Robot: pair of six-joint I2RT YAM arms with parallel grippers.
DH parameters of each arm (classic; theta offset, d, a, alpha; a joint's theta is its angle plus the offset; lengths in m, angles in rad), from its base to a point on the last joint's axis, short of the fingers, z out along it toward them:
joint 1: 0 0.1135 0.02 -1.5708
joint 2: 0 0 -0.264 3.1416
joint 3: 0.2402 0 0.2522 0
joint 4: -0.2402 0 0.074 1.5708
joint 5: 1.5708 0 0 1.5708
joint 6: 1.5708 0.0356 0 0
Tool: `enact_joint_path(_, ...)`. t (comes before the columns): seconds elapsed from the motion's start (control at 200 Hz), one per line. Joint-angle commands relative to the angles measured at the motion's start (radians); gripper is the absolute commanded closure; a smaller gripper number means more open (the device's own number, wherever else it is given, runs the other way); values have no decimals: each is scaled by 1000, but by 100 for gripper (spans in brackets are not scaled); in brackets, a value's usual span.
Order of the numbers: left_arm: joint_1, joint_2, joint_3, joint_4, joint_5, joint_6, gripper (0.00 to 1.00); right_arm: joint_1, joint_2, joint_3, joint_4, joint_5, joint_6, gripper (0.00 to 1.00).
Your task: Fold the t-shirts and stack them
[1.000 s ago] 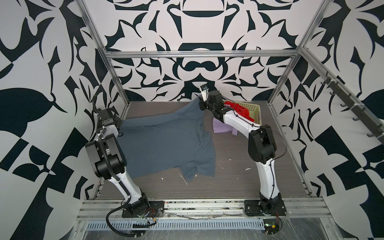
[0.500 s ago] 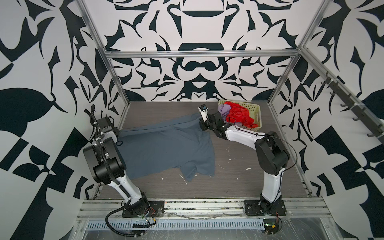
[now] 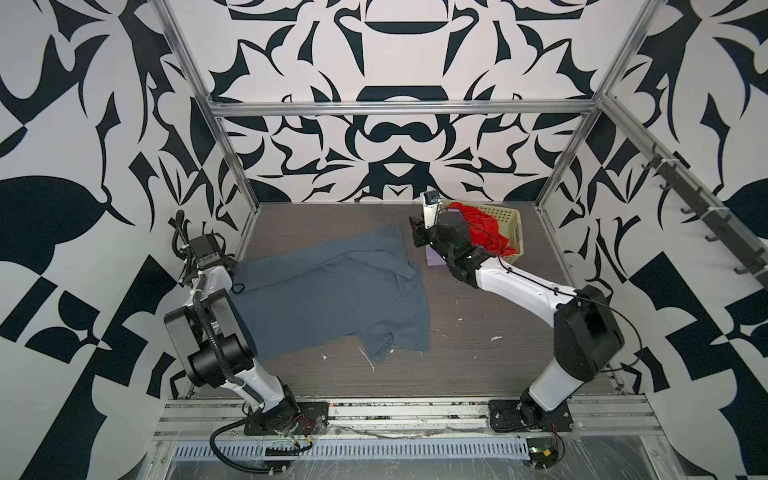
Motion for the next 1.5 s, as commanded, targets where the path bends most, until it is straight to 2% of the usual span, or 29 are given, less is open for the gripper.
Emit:
enact_joint_path(0.0, -18, -9, 16, -41, 131, -38, 59, 1, 115, 108, 5, -121, 85, 63)
enact_joint_path(0.23, -190, 55, 74, -67, 268, -29, 58, 2, 361, 402, -128, -301, 183, 68)
enact_joint_path(0.42, -344, 146, 168, -75, 374, -54, 58, -21, 486, 587, -326, -372, 202, 68)
enact_joint_path(0.63, -498, 300, 305, -100, 428, -78, 57, -35, 563, 624, -406, -431, 234, 69)
enact_joint_path(0.91, -597, 454, 442, -131, 461, -107, 58, -62, 621, 627, -437, -435, 268, 73)
enact_joint_path(1.16, -635, 509, 474, -153, 516, -116, 58, -107, 671, 627, -434, -419, 341, 75)
enact_joint_path(1.37, -649, 524, 461, -171, 673, -73, 58, -128, 698, 635, -445, -409, 357, 76)
enact_joint_path(1.495, -657, 472, 382, -100, 826, -10, 60, -145, 709, 647, -459, -396, 374, 76)
